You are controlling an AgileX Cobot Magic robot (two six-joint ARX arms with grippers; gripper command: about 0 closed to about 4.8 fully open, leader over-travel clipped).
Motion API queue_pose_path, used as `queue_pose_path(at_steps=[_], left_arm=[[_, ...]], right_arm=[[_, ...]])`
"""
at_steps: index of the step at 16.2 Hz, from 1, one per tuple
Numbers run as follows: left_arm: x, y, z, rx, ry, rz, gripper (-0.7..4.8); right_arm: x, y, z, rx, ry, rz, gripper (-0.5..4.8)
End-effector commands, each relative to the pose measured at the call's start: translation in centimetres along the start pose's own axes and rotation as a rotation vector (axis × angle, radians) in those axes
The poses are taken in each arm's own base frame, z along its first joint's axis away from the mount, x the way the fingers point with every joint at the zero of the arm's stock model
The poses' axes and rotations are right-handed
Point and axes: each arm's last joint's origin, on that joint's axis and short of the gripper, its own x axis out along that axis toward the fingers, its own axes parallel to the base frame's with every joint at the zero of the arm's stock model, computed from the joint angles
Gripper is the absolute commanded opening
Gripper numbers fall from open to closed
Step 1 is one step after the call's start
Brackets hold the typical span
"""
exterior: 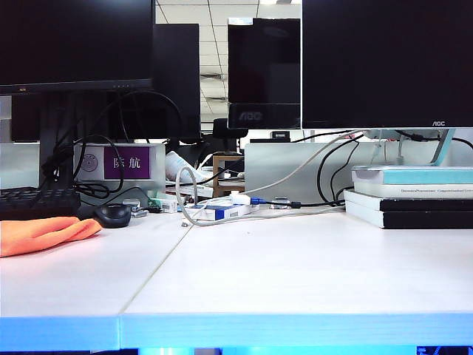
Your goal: Wipe the table from left to right using the rag.
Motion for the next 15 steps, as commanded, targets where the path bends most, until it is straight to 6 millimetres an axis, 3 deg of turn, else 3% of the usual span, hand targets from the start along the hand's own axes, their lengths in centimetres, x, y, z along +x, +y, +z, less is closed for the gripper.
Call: queue_pose_path(at_steps=[1,7,9,12,15], left_arm=[[0.0,-0.4,3.6,-0.014,-0.032,-0.003,-0.04],[4.3,-1.6,10.5,-0.006,0.084,0.010,-0.04],[6.8,-2.0,13.0,0.001,0.185,0.023,-0.04],[9.6,-2.5,15.8,0.032,0.275,0.030,-0.04],[12.3,-3.0,17.6,0.040,0.403,0.038,-0.04]], right_arm=[[-0.4,0.8,4.1,0.038,-0.042,0.005,-0.04],[1.5,3.3,12.8,0.036,-0.045,0.109,-0.04],[2.5,4.3,15.9,0.022,-0.035,0.196,-0.04],[3.7,5.6,18.9,0.013,0.002,0.346,-0.04],[4.7,7.7,22.0,-0.002,0.061,0.566,-0.04]])
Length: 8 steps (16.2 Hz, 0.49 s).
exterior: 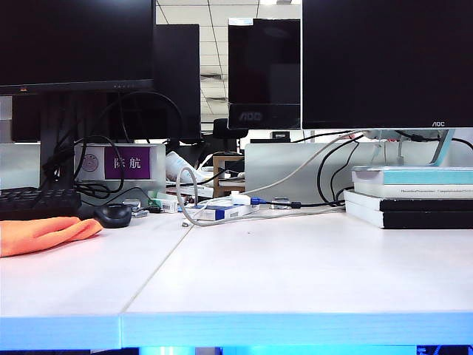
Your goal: Wipe the table from left to right using the rag.
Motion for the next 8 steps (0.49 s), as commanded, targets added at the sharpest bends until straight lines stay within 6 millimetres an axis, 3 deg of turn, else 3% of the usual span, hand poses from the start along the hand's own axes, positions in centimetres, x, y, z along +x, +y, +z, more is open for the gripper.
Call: queue_pose_path(at_steps=[1,4,8], left_arm=[[1.5,-0.5,1.5,0.006,0.061,-0.045,-0.04],[2.3,-0.9,1.9,-0.058,0.052,-0.113,-0.04],[3.5,-1.8,1.3,-0.015,0.099,-0.141,-0.04]], right_arm=[[0.8,2.2,2.1,-0.035,0.014,0.201,-0.04],[2.0,4.9,2.4,-0.017,0.062,0.332,-0.04],[4.3,9.9,-1.5,-0.120,0.300,0.383,-0.04]])
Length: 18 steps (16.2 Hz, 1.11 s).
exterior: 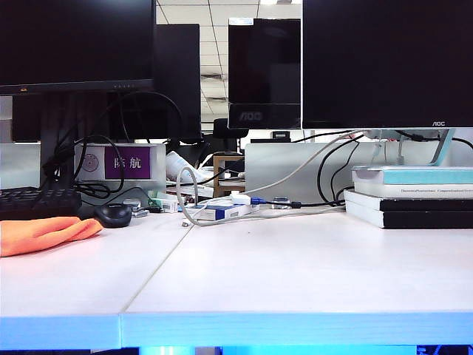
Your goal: Wipe the table from left to right using the rag.
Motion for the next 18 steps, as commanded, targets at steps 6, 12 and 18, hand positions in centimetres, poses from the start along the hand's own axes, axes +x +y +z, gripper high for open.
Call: queue_pose_path(at_steps=[6,12,18], left_arm=[[4.4,-1.4,-2.3,0.085,0.200,0.008,-0.04],[10.7,-0.7,-5.3,0.099,0.365,0.096,2.30],[16.4,-0.2,-8.7,0.093,0.450,0.116,2.44]], right_arm=[[5.4,4.1,-4.6,-0.242,0.297,-0.026,-0.04],[5.4,4.0,-4.5,-0.243,0.293,-0.012,-0.04],[5.5,4.0,-4.6,-0.242,0.298,-0.013,-0.04]])
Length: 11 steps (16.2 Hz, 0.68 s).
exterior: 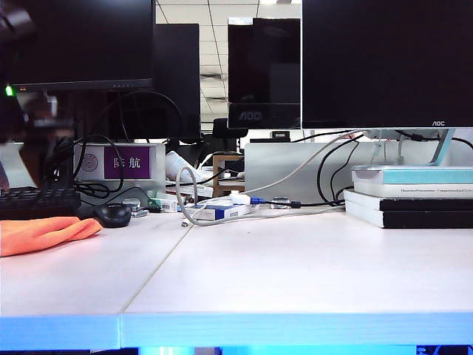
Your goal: Wipe the table from left to right using the rag.
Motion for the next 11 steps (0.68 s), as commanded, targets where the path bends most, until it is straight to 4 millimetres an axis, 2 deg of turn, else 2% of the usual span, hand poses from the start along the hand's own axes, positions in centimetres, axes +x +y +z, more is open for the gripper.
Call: queue_pose_path(at_steps=[1,5,9,11], left_arm=[[1.6,-0.1,0.4,-0.008,-0.038,0.022,2.44],[4.2,0.0,-0.2,-0.035,0.018,0.049,2.44],[7.2,0.0,-1.7,-0.026,0.120,0.062,2.44],[7.9,0.0,-2.2,-0.022,0.161,0.066,2.41]], right_arm=[[-0.1,0.0,0.3,0.000,-0.019,0.003,-0.04],[-0.1,0.0,0.2,-0.001,-0.014,0.004,-0.04],[0.0,0.0,0.2,-0.001,-0.011,0.004,-0.04],[0.0,0.0,0.2,-0.001,-0.011,0.004,-0.04]])
